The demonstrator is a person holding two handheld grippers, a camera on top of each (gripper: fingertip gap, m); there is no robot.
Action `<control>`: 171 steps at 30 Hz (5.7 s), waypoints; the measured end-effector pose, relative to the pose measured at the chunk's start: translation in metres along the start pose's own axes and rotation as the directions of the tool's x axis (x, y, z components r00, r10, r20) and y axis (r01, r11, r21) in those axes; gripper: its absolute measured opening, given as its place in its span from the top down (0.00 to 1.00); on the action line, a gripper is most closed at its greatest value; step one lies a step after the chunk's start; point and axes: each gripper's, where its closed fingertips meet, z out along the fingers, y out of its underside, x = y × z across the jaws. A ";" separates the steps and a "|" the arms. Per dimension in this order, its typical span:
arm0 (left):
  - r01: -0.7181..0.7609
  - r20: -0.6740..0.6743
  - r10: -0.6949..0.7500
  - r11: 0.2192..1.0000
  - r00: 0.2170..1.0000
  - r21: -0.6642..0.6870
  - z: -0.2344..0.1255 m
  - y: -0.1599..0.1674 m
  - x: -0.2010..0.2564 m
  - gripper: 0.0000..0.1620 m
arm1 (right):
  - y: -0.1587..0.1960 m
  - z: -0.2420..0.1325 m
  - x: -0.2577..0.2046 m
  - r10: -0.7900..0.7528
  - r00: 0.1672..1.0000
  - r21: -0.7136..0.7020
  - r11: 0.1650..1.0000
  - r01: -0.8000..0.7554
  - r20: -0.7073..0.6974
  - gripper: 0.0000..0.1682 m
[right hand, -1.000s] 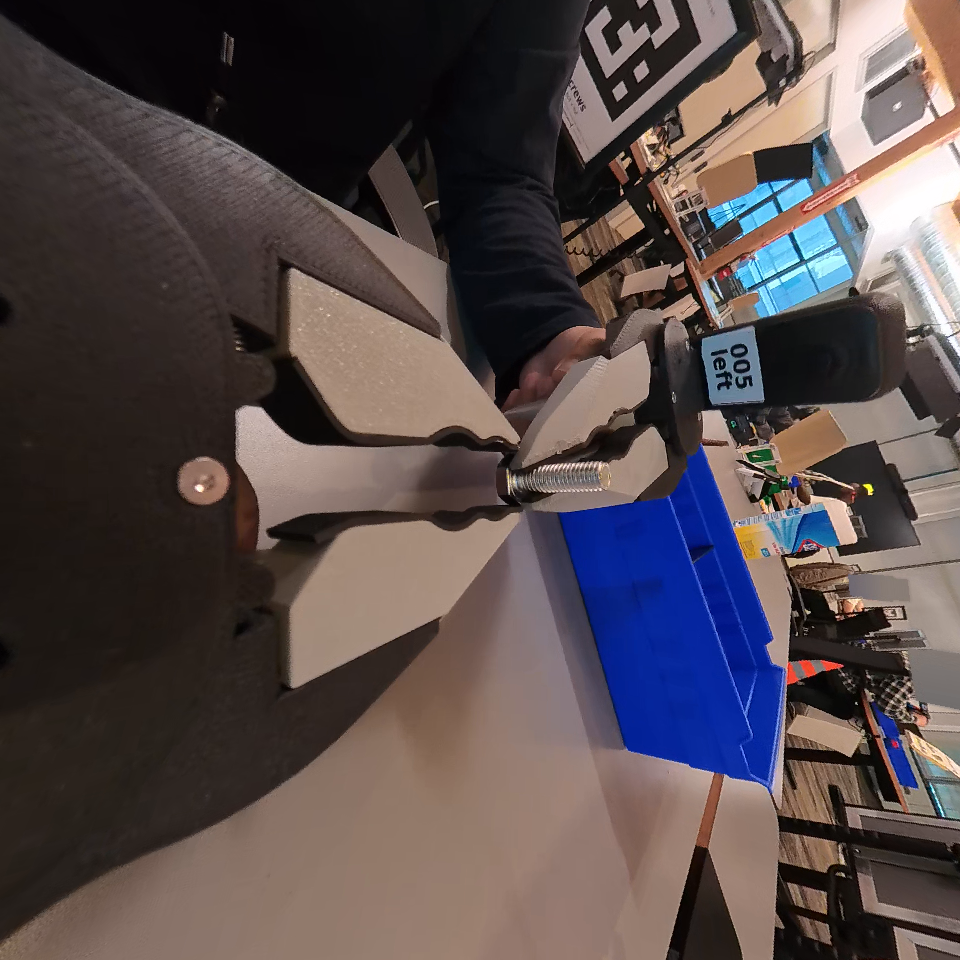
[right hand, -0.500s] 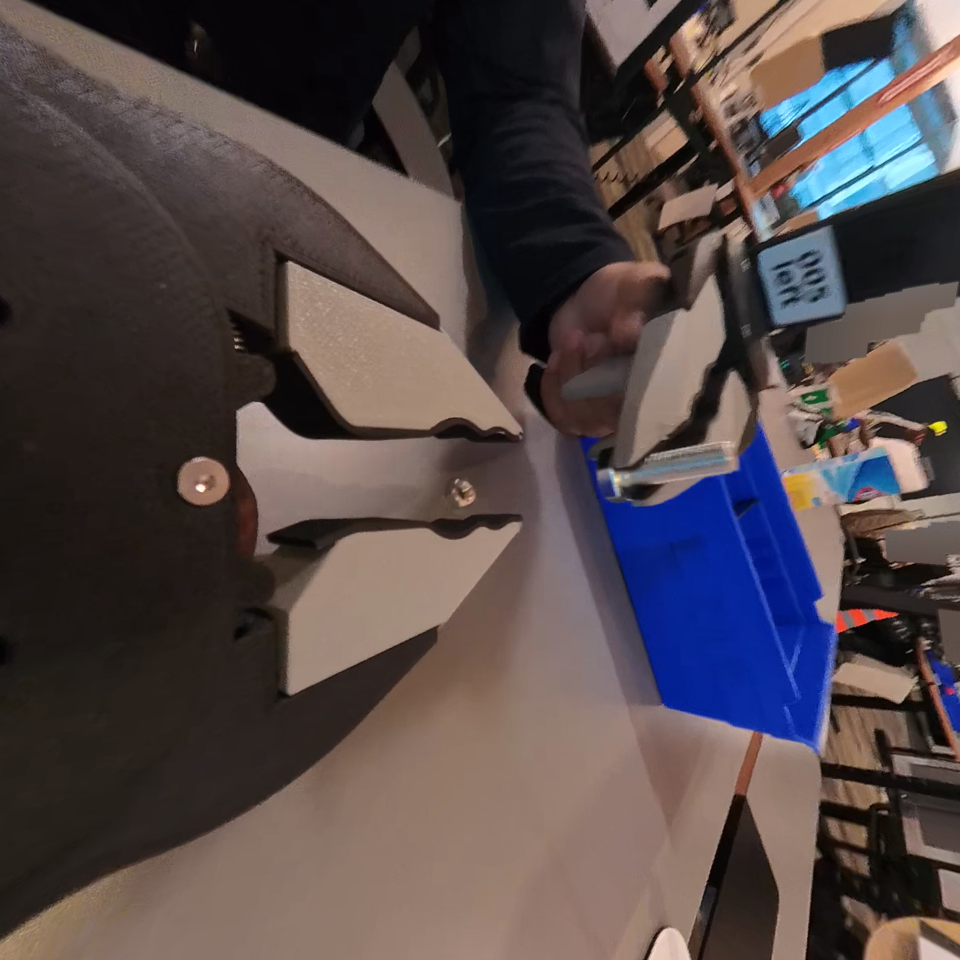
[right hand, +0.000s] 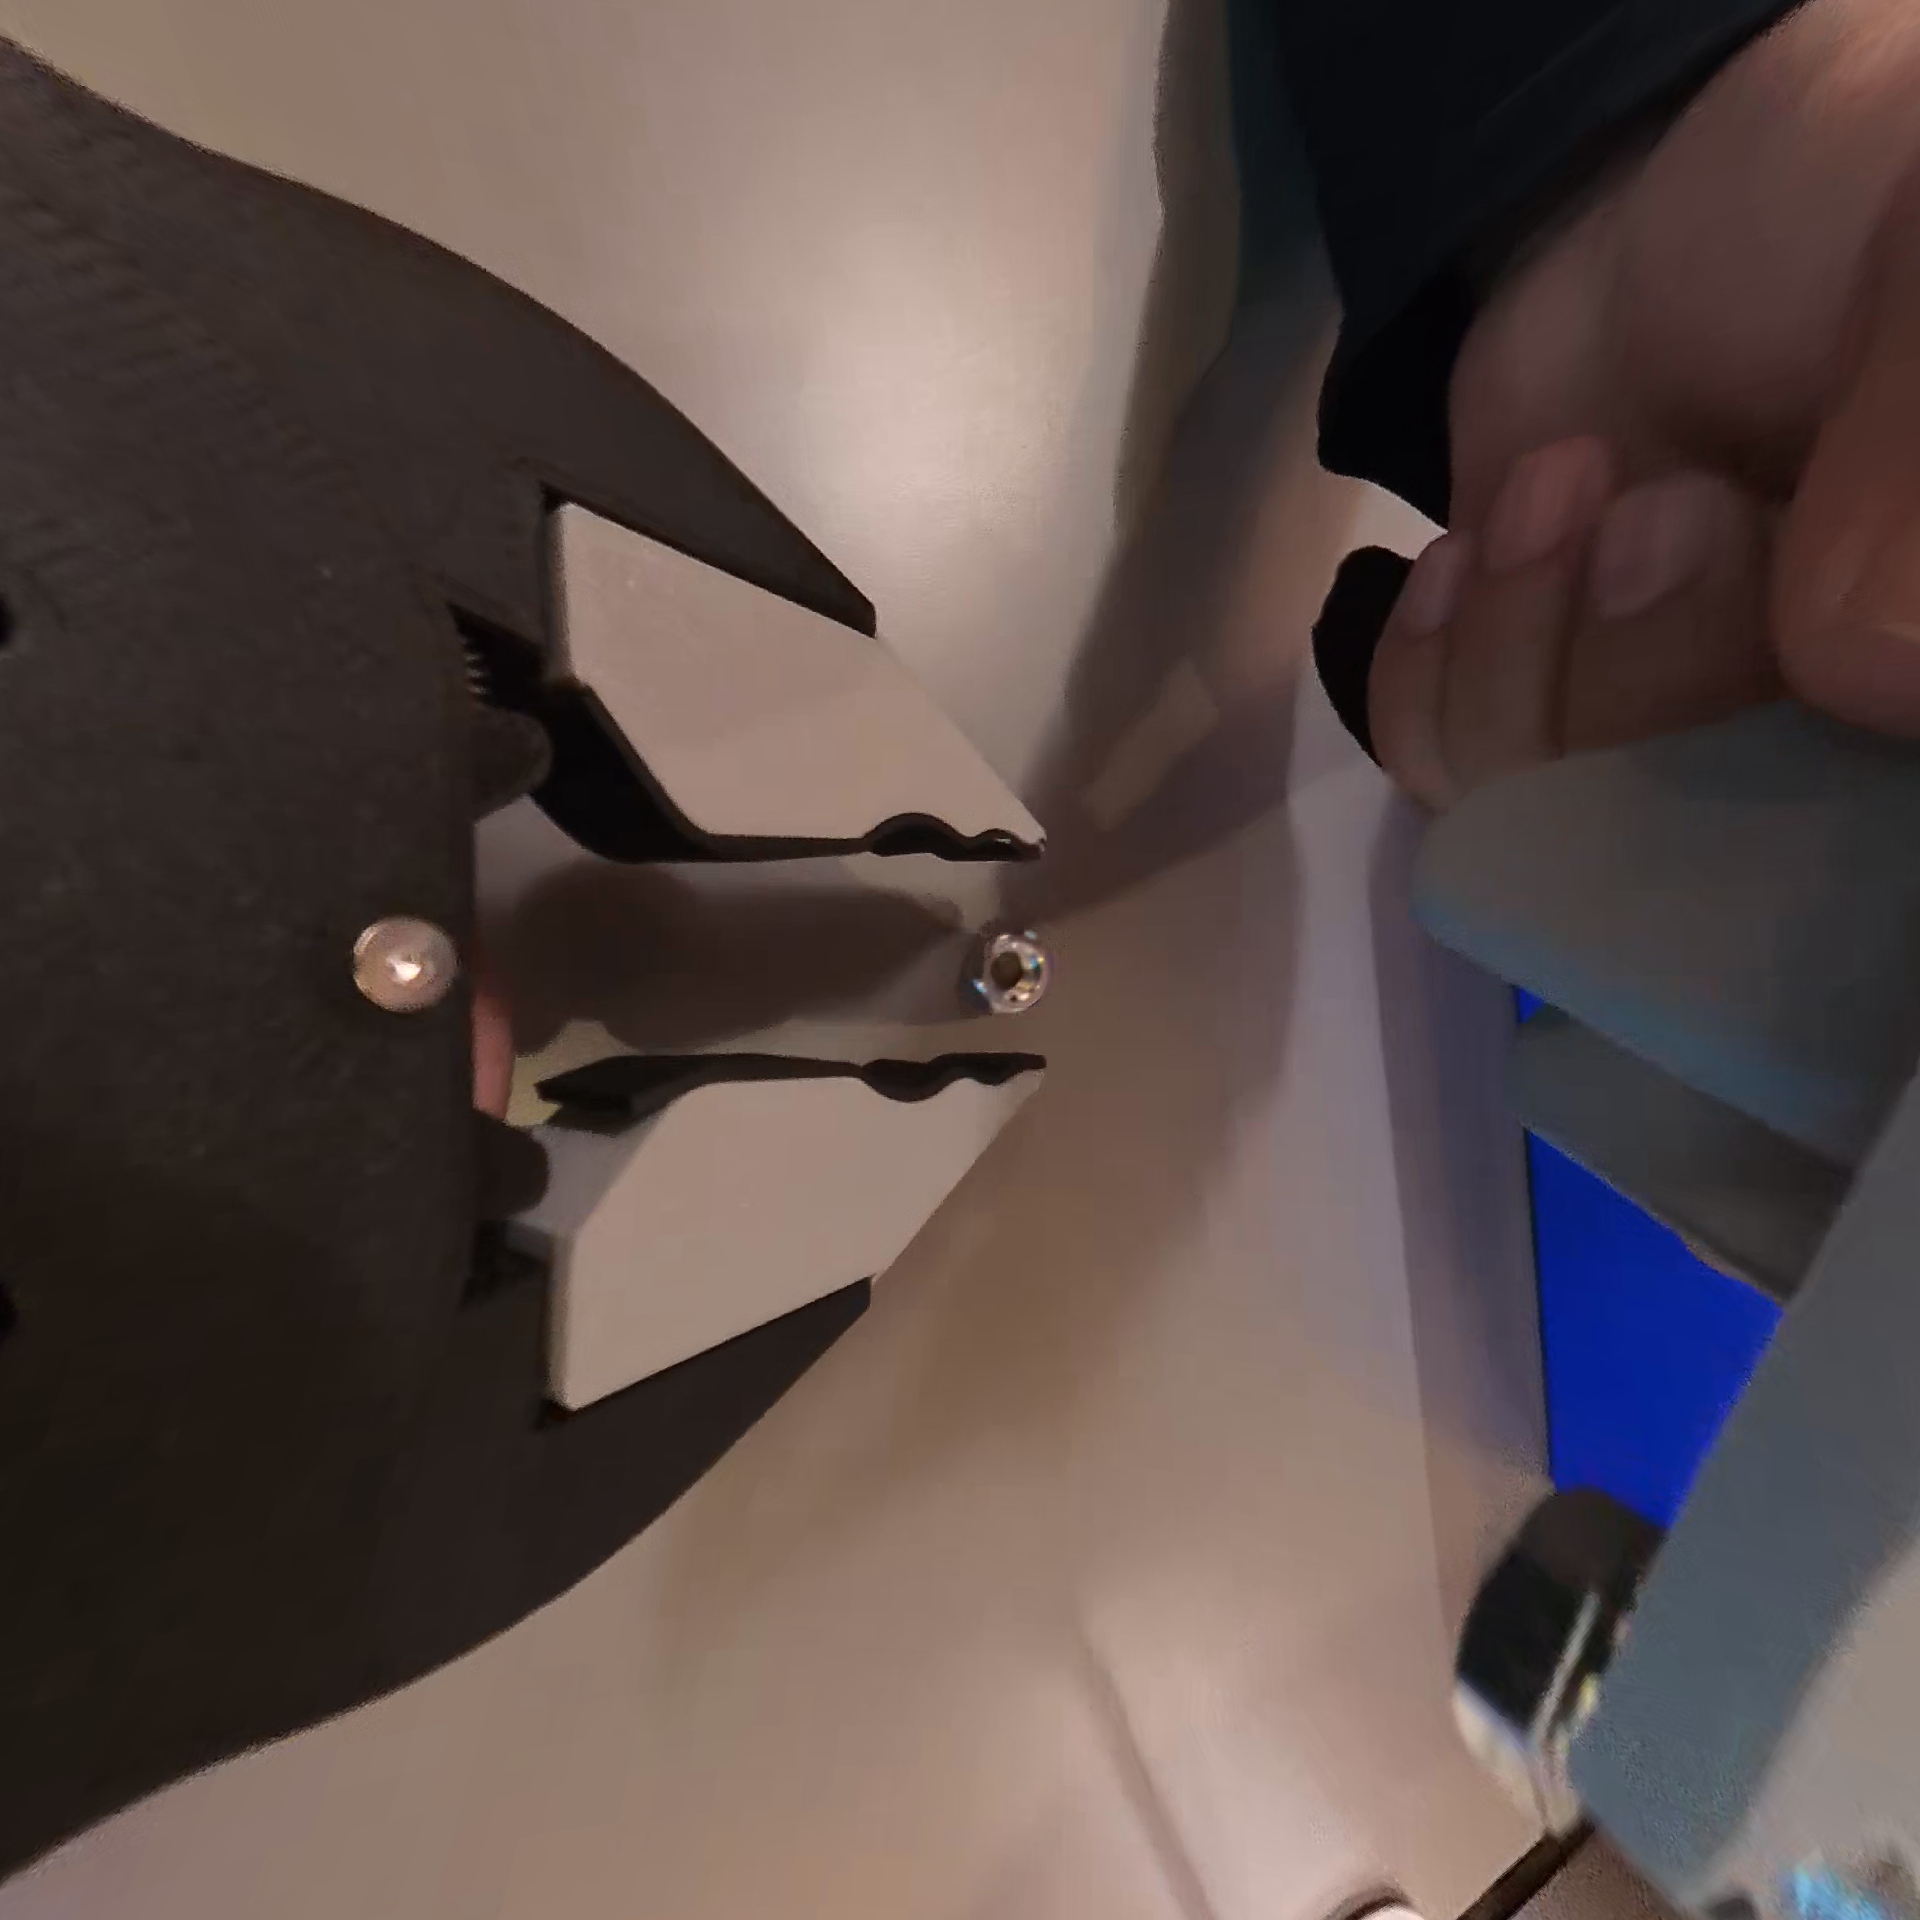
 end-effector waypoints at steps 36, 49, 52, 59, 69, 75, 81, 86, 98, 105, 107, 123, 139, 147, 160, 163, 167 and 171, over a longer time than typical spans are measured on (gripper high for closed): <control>-0.015 0.000 0.015 0.993 1.000 -0.115 0.020 0.046 -0.007 0.96 | -0.025 -0.085 0.079 0.272 0.951 0.357 0.911 -0.207 -0.144 0.92; -0.124 -0.041 0.119 0.979 0.992 -0.160 0.023 0.055 0.004 0.96 | -0.030 -0.095 0.071 0.183 0.975 0.328 0.935 -0.134 -0.124 0.92; -0.144 -0.021 0.143 0.978 0.990 -0.151 0.023 0.053 0.003 0.96 | -0.033 -0.101 0.072 0.163 0.975 0.330 0.938 -0.105 -0.152 0.92; -0.172 -0.032 0.169 0.972 0.985 -0.159 0.025 0.055 0.007 0.96 | -0.042 -0.107 0.061 0.085 0.982 0.321 0.947 -0.027 -0.168 0.92; -0.258 -0.032 0.257 0.946 0.966 -0.197 0.027 0.062 0.011 0.96 | -0.037 -0.099 0.048 0.011 0.987 0.224 0.974 0.025 -0.160 0.92; -0.337 -0.032 0.338 0.915 0.940 -0.220 0.029 0.067 0.014 0.96 | -0.034 -0.098 0.046 -0.041 0.982 0.177 0.981 0.074 -0.183 0.92; -0.342 -0.037 0.342 0.918 0.939 -0.203 0.029 0.065 0.016 0.96 | -0.032 -0.091 0.042 -0.025 0.988 0.176 0.983 0.052 -0.151 0.92; -0.353 -0.059 0.348 0.919 0.935 -0.177 0.028 0.061 0.022 0.96 | -0.035 -0.094 0.041 0.005 0.993 0.212 0.977 0.021 -0.118 0.92; -0.417 -0.059 0.414 0.885 0.908 -0.206 0.029 0.066 0.024 0.96 | -0.028 -0.090 0.037 -0.011 0.995 0.153 0.988 0.026 -0.101 0.92; -0.475 -0.065 0.477 0.835 0.877 -0.277 0.031 0.078 0.023 0.96 | -0.017 -0.086 0.035 -0.093 0.987 0.048 0.994 0.101 -0.134 0.92; -0.488 -0.070 0.490 0.826 0.869 -0.283 0.031 0.080 0.023 0.96 | -0.015 -0.086 0.035 -0.107 0.985 0.036 0.993 0.113 -0.135 0.92; -0.535 -0.096 0.536 0.780 0.839 -0.324 0.032 0.088 0.025 0.96 | -0.005 -0.084 0.032 -0.111 0.989 -0.015 0.994 0.110 -0.093 0.92; -0.284 -0.134 0.256 0.921 0.957 -0.268 0.033 0.082 0.031 0.96 | -0.035 -0.106 0.040 0.049 0.998 0.229 0.973 -0.039 -0.035 0.89; -0.048 -0.190 0.015 0.985 0.982 -0.167 0.027 0.059 0.033 0.96 | -0.057 -0.130 0.045 0.235 0.954 0.426 0.856 -0.295 0.188 0.81; 0.102 -0.301 -0.139 0.985 0.943 -0.137 0.020 0.044 0.046 0.96 | -0.048 -0.101 0.023 0.177 0.954 0.355 0.899 -0.256 0.240 0.77; 0.118 -0.327 -0.161 0.982 0.931 -0.147 0.019 0.045 0.049 0.96 | -0.051 -0.103 0.021 0.164 0.956 0.370 0.895 -0.248 0.245 0.76; 0.101 -0.354 -0.153 0.982 0.923 -0.161 0.020 0.048 0.056 0.96 | -0.053 -0.104 0.018 0.163 0.950 0.383 0.886 -0.260 0.268 0.73; 0.086 -0.375 -0.141 0.984 0.916 -0.159 0.019 0.047 0.062 0.96 | -0.054 -0.104 0.015 0.144 0.951 0.384 0.890 -0.245 0.272 0.72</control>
